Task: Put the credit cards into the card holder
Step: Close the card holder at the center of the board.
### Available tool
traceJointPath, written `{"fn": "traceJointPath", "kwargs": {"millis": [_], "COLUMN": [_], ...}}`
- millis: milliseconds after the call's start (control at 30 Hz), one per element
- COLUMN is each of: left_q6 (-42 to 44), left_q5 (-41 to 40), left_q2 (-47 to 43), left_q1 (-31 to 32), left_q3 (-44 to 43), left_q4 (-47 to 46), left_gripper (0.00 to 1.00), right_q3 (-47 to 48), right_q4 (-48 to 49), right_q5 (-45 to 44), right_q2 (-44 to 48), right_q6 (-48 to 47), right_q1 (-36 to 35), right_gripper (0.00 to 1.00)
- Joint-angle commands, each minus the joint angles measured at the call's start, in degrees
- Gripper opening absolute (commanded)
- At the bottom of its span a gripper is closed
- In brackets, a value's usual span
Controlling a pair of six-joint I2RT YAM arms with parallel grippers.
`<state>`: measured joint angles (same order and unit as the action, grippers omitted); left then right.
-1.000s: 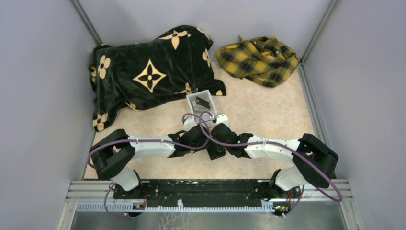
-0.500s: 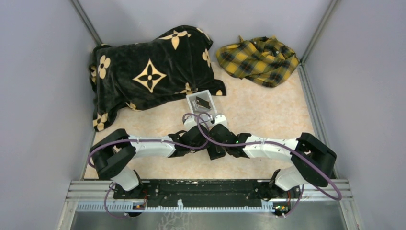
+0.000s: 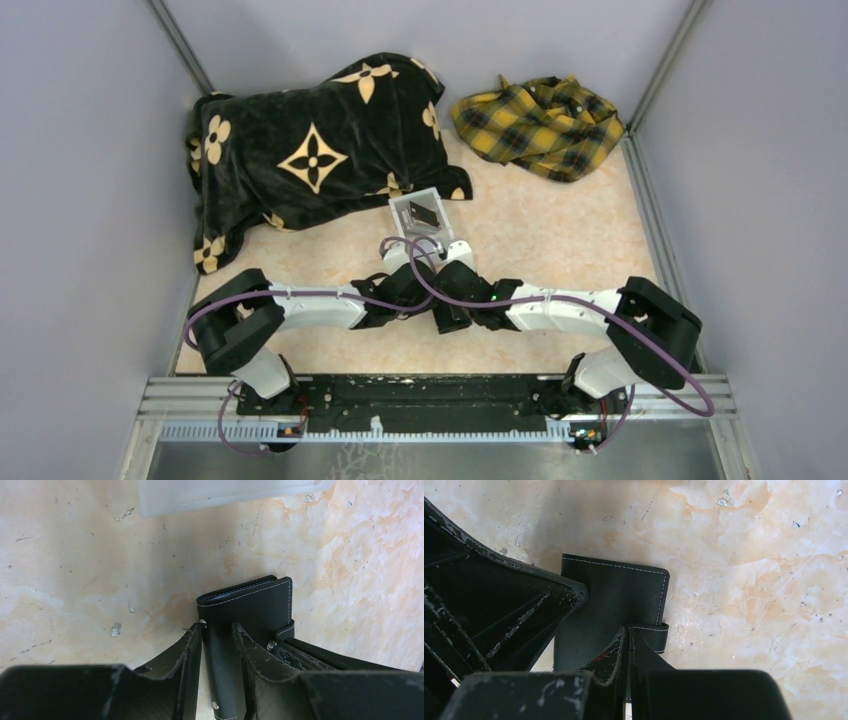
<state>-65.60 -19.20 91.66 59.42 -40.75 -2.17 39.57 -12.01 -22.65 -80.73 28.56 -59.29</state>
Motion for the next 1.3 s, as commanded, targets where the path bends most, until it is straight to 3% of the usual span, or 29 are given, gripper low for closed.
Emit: {"fn": "traceJointPath", "kwargs": {"millis": [0, 933, 1267], "left_q6": [-0.53, -3.2, -4.23], "left_q5": [3.69, 5.5, 5.58], "left_q2": [2.91, 2.39, 2.38], "left_q1": [0.17, 0.13, 0.17], "left_q3": [2.6, 5.5, 5.42], "left_q4": [3.89, 0.42, 1.16], "left_gripper": [0.34, 0.29, 0.28], "right_q3": [2.65, 1.2, -4.11], "right_q4": [-0.3, -1.45, 0.76], "right_q5": [0.51, -3.18, -5.03], "right_q2": [-1.18, -3.05, -0.7], "right_q6": [0.77, 3.39, 6.61], "right_q1": [-1.18, -5.11, -5.65], "right_gripper": [0.0, 0.0, 0.0]}}
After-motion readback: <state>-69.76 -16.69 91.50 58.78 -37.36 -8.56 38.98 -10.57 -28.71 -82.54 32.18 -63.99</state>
